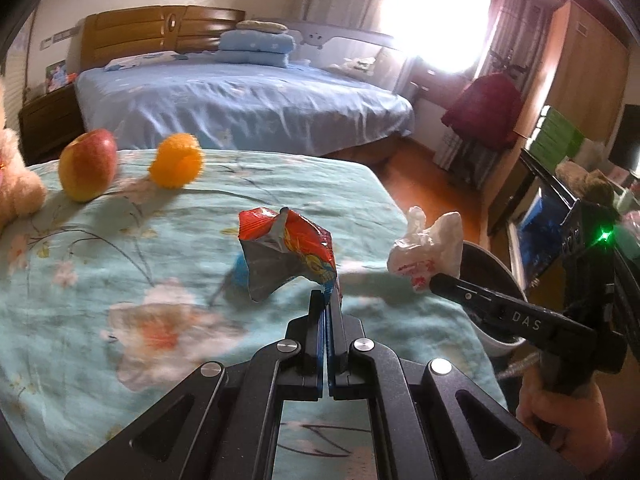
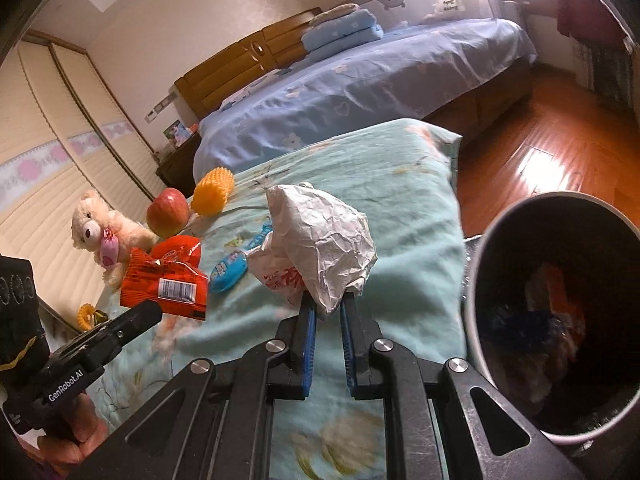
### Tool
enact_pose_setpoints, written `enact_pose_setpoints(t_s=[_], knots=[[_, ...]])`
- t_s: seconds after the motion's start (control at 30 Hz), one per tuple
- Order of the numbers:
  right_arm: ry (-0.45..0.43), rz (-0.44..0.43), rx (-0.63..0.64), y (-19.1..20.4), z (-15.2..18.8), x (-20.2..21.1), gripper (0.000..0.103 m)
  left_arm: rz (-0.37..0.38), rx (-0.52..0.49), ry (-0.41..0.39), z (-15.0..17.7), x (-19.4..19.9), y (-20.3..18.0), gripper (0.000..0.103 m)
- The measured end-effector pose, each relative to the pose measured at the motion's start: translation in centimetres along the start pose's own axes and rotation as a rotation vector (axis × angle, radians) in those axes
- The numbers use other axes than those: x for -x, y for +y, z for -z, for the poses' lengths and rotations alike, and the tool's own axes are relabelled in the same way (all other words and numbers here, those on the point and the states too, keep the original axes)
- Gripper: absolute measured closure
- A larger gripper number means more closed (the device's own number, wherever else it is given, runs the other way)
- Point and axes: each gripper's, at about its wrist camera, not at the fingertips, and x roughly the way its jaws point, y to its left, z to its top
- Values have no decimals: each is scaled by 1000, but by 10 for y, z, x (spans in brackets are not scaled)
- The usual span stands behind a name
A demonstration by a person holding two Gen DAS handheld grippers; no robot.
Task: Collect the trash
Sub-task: 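Carry the white crumpled paper and red snack wrapper over the black trash bin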
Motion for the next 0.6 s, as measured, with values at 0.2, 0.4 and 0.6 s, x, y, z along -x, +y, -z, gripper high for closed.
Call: enact_pose_setpoints(t_s=[0.2, 0.4, 0.6], knots=[[-18, 26, -23, -12, 5, 17, 91, 28, -31, 14, 3, -5, -18, 103], [-33, 48, -41, -23, 11, 29, 91, 46, -66, 31, 7, -12, -38, 103], [-45, 58, -60, -33, 15, 39, 91, 58, -90, 43, 9, -16, -54, 103]])
